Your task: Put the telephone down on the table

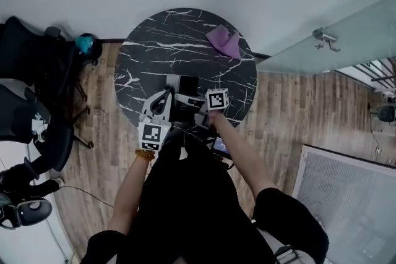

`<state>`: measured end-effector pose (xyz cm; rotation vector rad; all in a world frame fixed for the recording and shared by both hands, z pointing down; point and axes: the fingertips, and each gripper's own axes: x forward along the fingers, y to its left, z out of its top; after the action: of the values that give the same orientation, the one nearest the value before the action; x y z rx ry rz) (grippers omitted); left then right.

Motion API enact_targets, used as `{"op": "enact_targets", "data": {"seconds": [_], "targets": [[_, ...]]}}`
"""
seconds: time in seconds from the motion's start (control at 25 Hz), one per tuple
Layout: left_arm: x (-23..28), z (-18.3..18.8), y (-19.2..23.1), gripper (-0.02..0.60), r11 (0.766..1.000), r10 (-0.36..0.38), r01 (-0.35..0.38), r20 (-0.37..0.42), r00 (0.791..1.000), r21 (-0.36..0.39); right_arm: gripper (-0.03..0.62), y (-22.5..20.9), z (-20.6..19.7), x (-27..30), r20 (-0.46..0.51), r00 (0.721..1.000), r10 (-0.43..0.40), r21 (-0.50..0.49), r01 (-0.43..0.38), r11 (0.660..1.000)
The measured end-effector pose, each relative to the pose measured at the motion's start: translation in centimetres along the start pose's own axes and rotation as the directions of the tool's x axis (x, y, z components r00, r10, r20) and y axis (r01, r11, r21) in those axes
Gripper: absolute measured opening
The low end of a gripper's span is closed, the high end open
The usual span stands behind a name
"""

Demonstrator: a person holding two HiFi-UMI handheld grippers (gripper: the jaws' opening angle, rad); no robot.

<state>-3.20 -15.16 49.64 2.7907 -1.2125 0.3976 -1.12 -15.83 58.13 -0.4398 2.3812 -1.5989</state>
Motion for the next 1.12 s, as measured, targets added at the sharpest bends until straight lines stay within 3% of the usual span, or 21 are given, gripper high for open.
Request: {"op": "enact_targets", "data": {"seconds": [0.6,1.12], "targets": [[2.0,-2.2,-0.5,0.026,1.0,0.015,-0.015,-0.057,0.998,-0.002,0.167,-3.8,-0.2,-0.3,-0.03,1.0,-0.007,0.042,0.009,0.999],[3.7,-3.9,-0.4,0.026,0.999,0.037,-0.039,-0.067,0.997,-0.027,0.167,-4.9,0.2,0.2,-0.049,0.998,0.045,0.045,-0.043,0.998]]}}
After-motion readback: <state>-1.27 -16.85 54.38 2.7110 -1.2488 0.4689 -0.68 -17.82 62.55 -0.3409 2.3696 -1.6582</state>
